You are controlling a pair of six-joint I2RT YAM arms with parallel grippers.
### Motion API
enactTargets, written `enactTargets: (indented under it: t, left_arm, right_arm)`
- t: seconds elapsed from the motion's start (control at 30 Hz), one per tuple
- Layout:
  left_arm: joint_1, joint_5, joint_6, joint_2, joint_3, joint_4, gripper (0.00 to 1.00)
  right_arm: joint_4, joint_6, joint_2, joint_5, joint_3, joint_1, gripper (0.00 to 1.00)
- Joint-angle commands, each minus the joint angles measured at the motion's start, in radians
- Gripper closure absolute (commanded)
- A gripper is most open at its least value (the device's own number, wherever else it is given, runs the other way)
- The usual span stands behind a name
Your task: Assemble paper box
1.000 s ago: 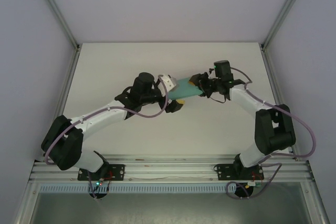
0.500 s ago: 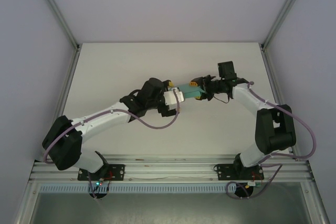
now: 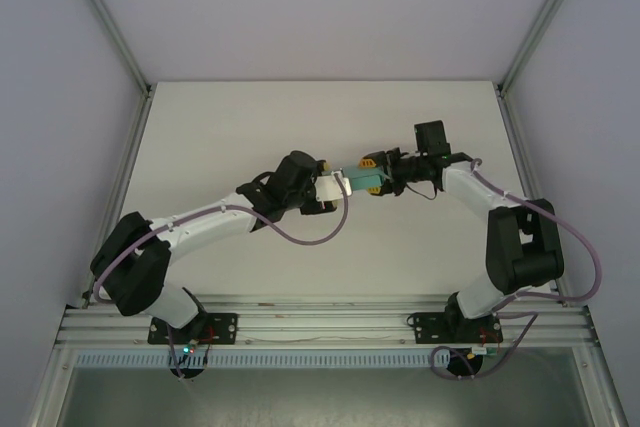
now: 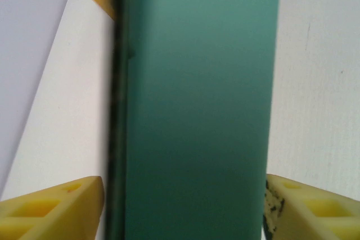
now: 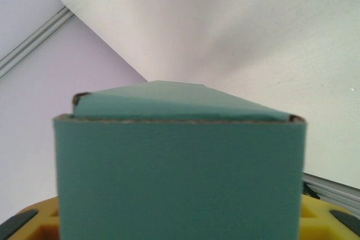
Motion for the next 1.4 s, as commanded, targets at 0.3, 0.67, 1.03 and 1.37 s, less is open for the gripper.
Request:
enactTargets:
  t: [0.3,0.67,1.03,1.37]
  left_arm:
    - [-0.001,-0.063,-0.007,0.015,0.041,0.053,0.64]
    - [-0.001,-0.058,0.019,-0.035,0.0,0.063,0.73]
    - [0.009,-0.009,0.074,-0.066,0.047,-0.194,0.74]
    - [0.074,0.195,0.087,-0.062,0.123,-0.531,0.71]
  right_arm:
    - [0.048,0.032,-0.029,-0.05,-0.015,0.022,0.51]
    - [0.082,0.051,-0.047,-0.027,-0.034,0.022,0.36]
    - [-0.204,-0.314,-0.226,0.345,0.05,-0.052,0.0]
    - [-0.191,-0.847,-0.485,0.95,0.039,-0.065,0.0]
